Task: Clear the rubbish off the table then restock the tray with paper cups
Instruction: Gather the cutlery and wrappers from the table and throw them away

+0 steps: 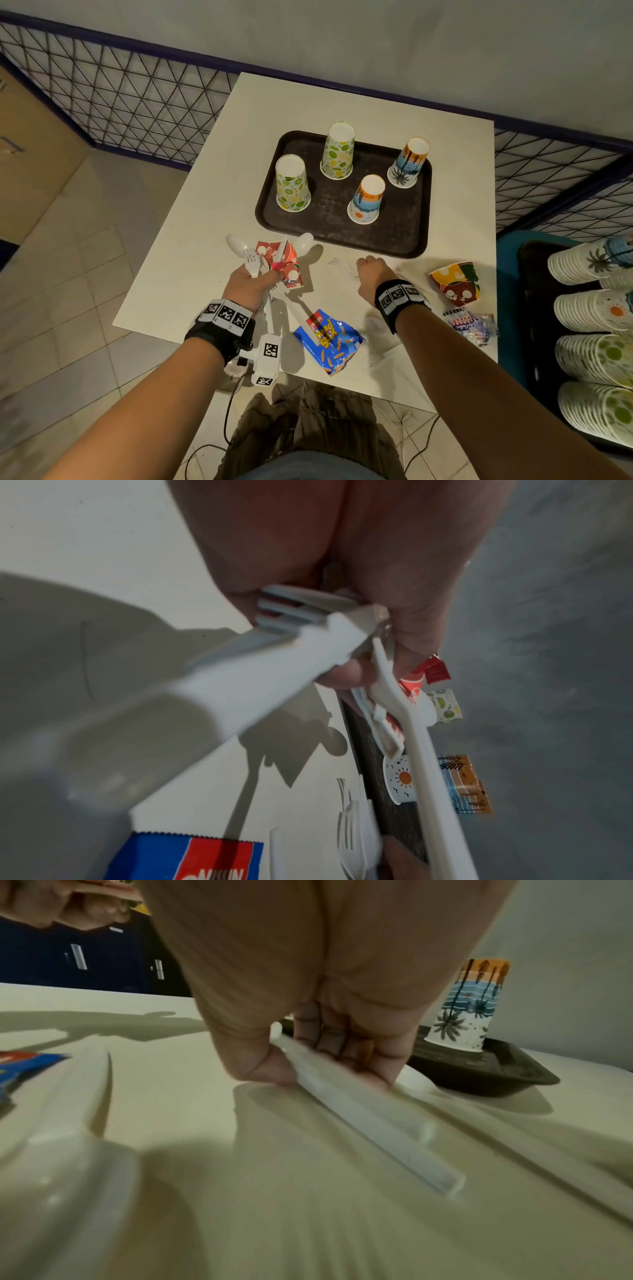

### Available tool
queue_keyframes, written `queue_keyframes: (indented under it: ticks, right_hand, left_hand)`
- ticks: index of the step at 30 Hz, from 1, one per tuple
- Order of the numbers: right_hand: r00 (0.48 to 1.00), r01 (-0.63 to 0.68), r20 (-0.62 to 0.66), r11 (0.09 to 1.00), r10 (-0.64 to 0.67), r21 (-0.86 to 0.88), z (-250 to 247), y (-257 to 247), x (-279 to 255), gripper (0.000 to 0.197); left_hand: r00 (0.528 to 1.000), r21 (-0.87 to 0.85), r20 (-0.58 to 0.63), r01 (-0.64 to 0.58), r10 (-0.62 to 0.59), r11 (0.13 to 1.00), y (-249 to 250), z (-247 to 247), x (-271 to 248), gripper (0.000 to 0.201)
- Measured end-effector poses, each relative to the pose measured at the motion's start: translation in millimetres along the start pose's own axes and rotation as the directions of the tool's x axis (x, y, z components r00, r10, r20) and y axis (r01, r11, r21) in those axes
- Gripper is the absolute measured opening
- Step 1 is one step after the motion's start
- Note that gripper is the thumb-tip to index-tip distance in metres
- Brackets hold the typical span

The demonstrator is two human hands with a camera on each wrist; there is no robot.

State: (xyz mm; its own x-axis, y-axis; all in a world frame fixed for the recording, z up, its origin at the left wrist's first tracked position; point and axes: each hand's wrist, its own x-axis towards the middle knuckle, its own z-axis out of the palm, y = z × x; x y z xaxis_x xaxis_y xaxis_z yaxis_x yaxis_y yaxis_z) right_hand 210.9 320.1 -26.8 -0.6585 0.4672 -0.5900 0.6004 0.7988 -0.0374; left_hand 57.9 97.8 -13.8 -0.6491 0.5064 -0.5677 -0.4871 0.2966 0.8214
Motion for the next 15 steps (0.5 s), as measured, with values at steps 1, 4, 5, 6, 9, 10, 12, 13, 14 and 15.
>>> queue_keyframes:
  ticks: [1,4,5,6,9,10,12,13,14,15]
  right_hand:
    - [1.000,-0.005,-0.009,1.000,0.005,0.009,1.0,-0.5,3.0,0.041]
    - [0.998,-0.047,-0.039,0.996,0.050,0.075,0.6,-2.2,6.2,0.037]
    - [0.996,-0.058,-0.054,0.990,0.066,0.131,-1.0,-3.9,5.5,0.037]
    - [0.994,-0.063,-0.079,0.978,0.080,0.198,-5.4,-6.0,2.0,0.035]
    - [0.979,-0.009,-0.186,0.939,0.078,0.345,-20.1,-8.1,-13.0,0.033]
    - [0.971,-0.013,-0.209,0.905,0.113,0.426,-27.4,-9.5,-20.3,0.029]
    - [0.945,0.050,-0.297,0.839,0.135,0.542,-30.9,-6.6,-33.3,0.021]
    - [0.932,0.089,-0.333,0.801,0.142,0.592,-31.5,-6.9,-41.9,0.021]
    - [0.930,0.105,-0.339,0.782,0.141,0.614,-30.0,-8.1,-52.3,0.024]
    - [0.939,0.105,-0.320,0.781,0.125,0.615,-26.6,-10.6,-63.5,0.030]
  left_hand:
    - [1.000,0.014,-0.004,0.010,-0.010,1.000,-1.1,-0.4,-0.2,0.044]
    - [1.000,0.046,-0.011,0.027,-0.026,0.999,-5.3,-0.8,0.1,0.042]
    - [1.000,0.047,-0.008,0.023,-0.023,0.999,-6.5,-0.8,0.3,0.042]
    - [1.000,0.047,-0.003,0.019,-0.019,0.999,-7.1,-0.7,-0.5,0.042]
    - [1.000,0.037,0.009,0.011,-0.011,0.999,-6.4,-2.0,-4.0,0.042]
    - [1.000,0.024,0.011,0.000,0.000,1.000,-6.0,-2.8,-6.1,0.040]
    - [1.000,0.018,0.001,-0.022,0.022,1.000,-4.8,-4.9,-9.8,0.034]
    - [1.000,0.019,-0.007,-0.030,0.030,0.999,-3.9,-5.5,-12.2,0.032]
    - [0.999,0.016,-0.013,-0.035,0.036,0.999,-2.9,-5.8,-14.9,0.030]
    - [0.999,0.011,-0.020,-0.036,0.036,0.999,-2.2,-6.3,-17.1,0.028]
